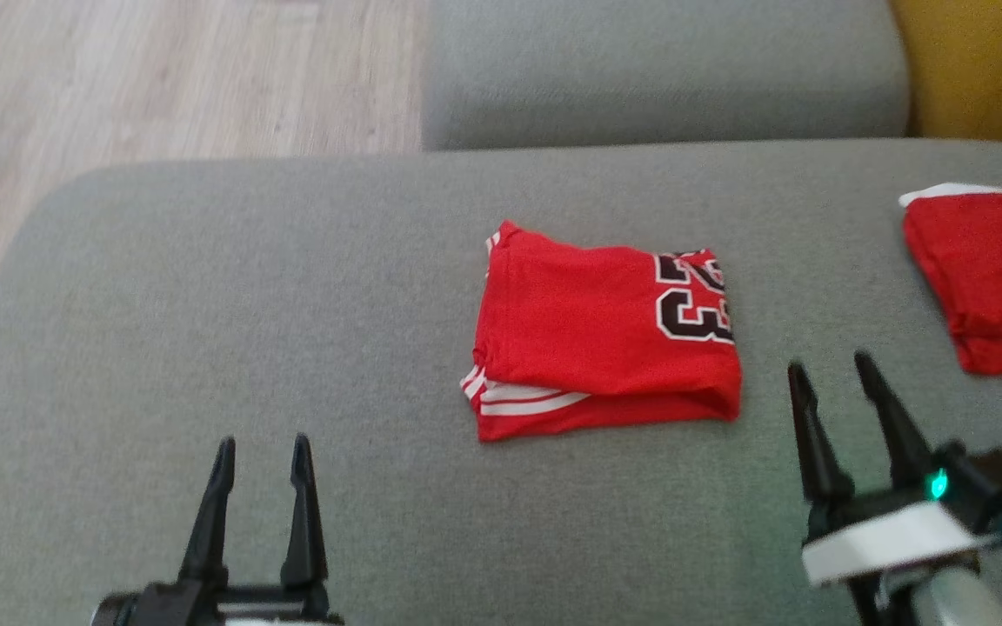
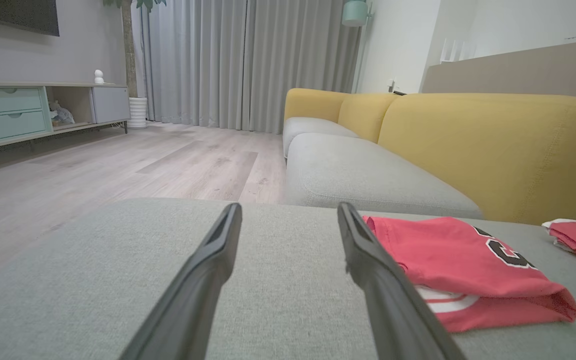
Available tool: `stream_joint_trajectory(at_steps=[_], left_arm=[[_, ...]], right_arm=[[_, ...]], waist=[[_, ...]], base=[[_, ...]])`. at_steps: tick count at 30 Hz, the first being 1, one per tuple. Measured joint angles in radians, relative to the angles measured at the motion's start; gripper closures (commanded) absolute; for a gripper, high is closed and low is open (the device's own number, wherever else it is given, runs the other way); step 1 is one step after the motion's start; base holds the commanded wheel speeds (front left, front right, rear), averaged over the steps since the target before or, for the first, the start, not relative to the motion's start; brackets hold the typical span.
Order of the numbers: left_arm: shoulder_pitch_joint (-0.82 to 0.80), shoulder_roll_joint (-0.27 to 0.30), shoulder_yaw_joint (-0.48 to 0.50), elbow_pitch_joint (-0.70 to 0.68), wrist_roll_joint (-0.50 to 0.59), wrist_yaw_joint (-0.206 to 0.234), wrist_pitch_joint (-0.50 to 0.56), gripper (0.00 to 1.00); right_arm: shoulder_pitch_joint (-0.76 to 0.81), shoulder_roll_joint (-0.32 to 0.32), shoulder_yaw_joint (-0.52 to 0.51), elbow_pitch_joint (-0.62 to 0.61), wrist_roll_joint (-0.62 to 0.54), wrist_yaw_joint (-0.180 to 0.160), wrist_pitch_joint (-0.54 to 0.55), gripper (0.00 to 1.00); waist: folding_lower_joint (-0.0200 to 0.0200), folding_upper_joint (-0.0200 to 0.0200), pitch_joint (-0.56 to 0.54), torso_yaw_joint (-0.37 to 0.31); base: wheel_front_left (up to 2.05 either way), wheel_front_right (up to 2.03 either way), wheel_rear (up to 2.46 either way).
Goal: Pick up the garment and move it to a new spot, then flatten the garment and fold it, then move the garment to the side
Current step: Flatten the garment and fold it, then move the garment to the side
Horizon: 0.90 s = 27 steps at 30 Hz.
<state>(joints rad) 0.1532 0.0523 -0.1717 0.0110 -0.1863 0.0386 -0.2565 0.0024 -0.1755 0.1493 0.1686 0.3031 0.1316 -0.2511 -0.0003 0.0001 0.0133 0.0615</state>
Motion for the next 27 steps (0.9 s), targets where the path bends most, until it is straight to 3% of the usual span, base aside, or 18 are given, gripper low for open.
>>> stream_joint_trajectory(at_steps=[8, 27], left_arm=[[0.061, 0.002, 0.009, 0.020, 0.003, -0.031, 0.000, 0.00], [0.062, 0.002, 0.011, 0.081, 0.013, -0.030, 0.000, 0.00]], right_arm=[[0.103, 0.046, -0.006, 0.039, -0.062, 0.000, 0.000, 0.00], [0.111, 0.069, -0.026, 0.075, -0.096, 0.000, 0.000, 0.00]], waist=[[0.0000, 0.0000, -0.067, -0.024], [0.0003, 0.0000, -0.080, -0.021]], base=[[0.00, 0.00, 0.00], [0.00, 0.00, 0.00]])
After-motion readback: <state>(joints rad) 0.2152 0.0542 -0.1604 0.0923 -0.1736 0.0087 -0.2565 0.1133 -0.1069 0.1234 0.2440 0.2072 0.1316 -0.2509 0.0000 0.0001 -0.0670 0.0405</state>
